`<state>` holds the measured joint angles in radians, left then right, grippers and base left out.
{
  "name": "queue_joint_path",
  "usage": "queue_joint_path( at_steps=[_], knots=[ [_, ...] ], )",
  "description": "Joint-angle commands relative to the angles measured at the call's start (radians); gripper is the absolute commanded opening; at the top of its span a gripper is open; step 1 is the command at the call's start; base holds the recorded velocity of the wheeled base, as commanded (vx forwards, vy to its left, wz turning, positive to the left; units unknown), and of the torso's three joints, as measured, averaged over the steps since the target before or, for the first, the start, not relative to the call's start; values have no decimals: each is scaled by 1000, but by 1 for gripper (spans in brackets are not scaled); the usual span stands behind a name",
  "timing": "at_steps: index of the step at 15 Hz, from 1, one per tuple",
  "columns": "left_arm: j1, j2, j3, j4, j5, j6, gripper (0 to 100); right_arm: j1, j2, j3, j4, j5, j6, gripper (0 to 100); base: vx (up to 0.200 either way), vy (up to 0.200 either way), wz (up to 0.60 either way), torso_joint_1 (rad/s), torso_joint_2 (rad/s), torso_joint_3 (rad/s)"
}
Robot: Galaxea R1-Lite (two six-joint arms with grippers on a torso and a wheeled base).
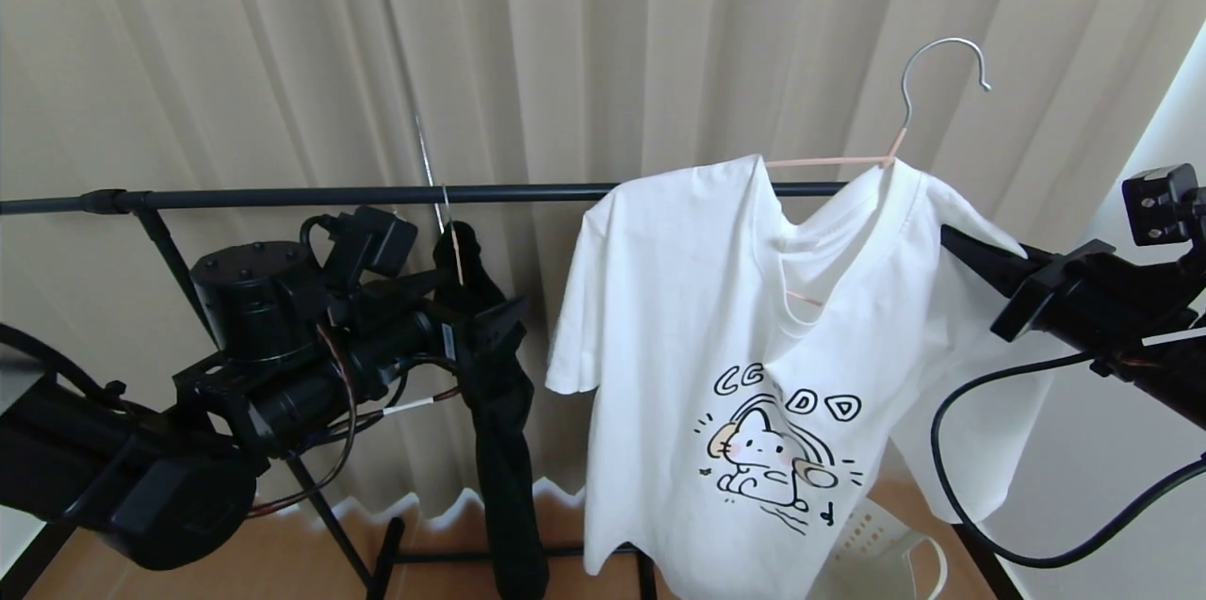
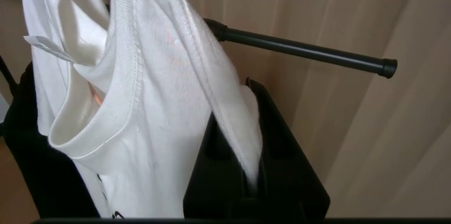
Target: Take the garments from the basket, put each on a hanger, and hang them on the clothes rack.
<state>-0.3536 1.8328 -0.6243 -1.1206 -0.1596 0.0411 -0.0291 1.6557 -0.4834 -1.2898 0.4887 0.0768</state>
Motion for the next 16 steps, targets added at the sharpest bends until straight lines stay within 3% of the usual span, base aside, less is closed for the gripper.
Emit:
queue_joint_path(
  at_steps=[1,5,7,10,11,12,13,14,15,16],
  knots=[
    [-30,-49,8,4,0,-4,100,3,9,8,0,4,0,0,0,0,0,0,0,0],
    [-79,-76,5,32,2,-26,100,6,24,23,-2,44,-2,0,0,0,0,0,0,0],
    [-110,-165,-34,173,0,-50,100,6,30,19,-2,45,-2,0,0,0,0,0,0,0],
    [-127,-217,-215,440,-1,-59,100,6,25,17,-2,57,3,0,0,0,0,0,0,0],
    [-127,-217,-221,447,-1,-59,100,6,25,19,-2,59,3,0,0,0,0,0,0,0],
    [-137,-234,-379,671,-49,-58,100,6,27,29,-2,96,1,0,0,0,0,0,0,0],
    [-137,-234,-384,680,-55,-58,100,6,27,29,-2,97,1,0,0,0,0,0,0,0],
    [-131,-230,-520,881,-167,-53,100,8,27,34,-2,122,3,0,0,0,0,0,0,0],
    [-131,-230,-525,886,-170,-53,100,8,27,34,-2,123,3,0,0,0,0,0,0,0],
    [-133,-196,-598,964,-225,-49,100,8,30,43,-2,160,3,0,0,0,0,0,0,0]
  ],
)
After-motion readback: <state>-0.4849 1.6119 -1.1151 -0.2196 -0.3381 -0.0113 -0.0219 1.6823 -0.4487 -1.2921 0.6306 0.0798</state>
